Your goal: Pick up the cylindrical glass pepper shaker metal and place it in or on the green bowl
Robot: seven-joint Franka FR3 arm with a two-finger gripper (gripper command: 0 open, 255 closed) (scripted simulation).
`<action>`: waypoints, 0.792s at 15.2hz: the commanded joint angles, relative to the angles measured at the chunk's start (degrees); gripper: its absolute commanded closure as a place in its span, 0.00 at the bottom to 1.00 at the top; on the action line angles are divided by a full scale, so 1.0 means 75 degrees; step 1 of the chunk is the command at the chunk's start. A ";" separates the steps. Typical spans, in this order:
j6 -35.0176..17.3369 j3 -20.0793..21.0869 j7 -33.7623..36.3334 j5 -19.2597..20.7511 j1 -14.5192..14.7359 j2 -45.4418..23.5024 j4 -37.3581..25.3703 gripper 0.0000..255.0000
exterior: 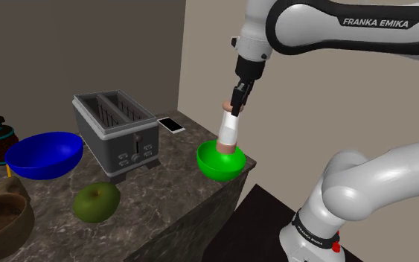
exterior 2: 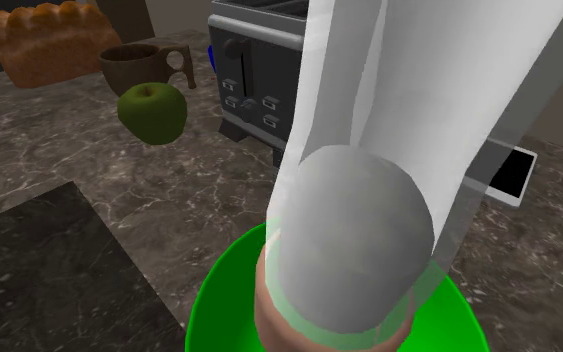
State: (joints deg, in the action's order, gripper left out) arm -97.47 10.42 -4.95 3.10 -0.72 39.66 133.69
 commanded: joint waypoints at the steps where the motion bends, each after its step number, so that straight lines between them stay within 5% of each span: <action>1: -0.0206 0.0014 0.0030 -0.0010 0.0012 0.0031 0.0235 1.00; 12: -0.0657 0.0041 0.0087 -0.0028 0.0034 0.0075 0.0734 1.00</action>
State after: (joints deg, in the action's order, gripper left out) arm -102.38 10.73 -4.29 2.89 -0.47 40.22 139.19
